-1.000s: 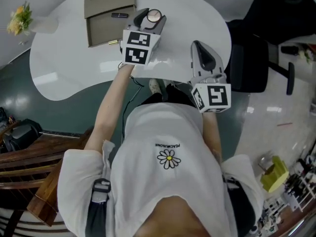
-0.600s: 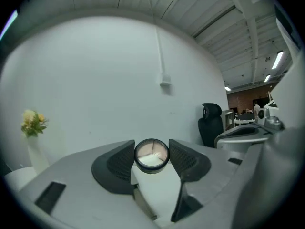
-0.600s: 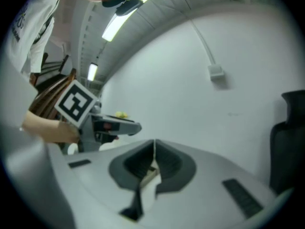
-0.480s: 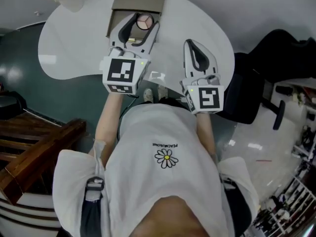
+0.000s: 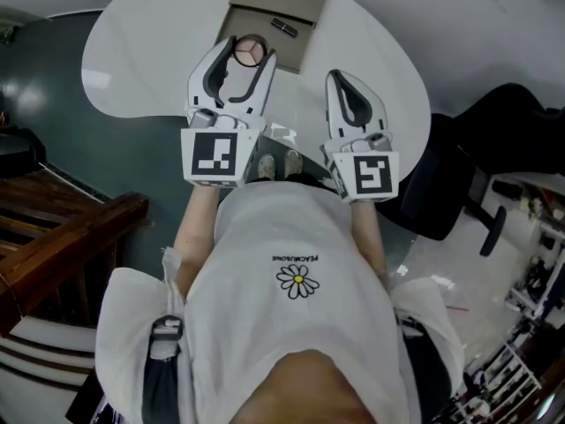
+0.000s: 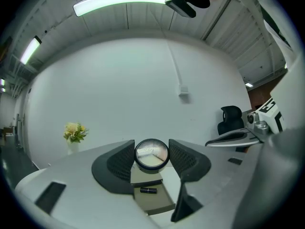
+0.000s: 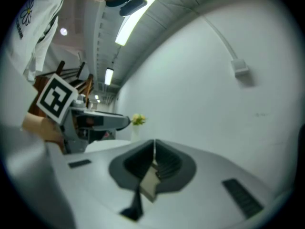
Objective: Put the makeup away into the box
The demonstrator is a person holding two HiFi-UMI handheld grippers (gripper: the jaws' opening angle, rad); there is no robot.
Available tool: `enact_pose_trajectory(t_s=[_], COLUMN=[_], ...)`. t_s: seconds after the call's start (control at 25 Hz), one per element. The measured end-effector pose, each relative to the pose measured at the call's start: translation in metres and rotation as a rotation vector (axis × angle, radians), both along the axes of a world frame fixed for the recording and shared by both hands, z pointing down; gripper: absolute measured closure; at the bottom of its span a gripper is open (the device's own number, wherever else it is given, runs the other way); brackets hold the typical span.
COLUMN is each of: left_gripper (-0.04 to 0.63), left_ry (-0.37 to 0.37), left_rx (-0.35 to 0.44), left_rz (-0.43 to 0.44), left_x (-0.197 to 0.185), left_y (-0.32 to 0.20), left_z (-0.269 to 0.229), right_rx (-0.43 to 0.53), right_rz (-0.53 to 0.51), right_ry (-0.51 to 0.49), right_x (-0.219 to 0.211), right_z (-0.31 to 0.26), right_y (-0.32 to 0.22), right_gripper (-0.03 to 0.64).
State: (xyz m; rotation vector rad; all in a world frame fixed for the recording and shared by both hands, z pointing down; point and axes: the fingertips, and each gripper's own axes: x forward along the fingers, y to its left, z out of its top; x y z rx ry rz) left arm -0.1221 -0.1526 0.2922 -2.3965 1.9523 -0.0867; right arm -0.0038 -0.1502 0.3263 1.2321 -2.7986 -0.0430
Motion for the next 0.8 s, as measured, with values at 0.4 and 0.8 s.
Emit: enact_pose_trajectory(t_s=[0.4,0.8], left_gripper=[0.357,0.357], left_ry=[-0.072,-0.184], left_rx=[-0.298,-0.744], left_rz=[0.08,0.342], left_x=[-0.013,0.003], left_y=[-0.089,-0.131], left_z=[0.105,0.255], right_rx=[-0.082,-0.202], right_rz=[0.048,0.164], right_ry=[0.029,0.017], right_x=[0.012,0.051], right_z=[0.023,0.055], right_y=[-0.011,-0.031], right_gripper=[0.586,0.586])
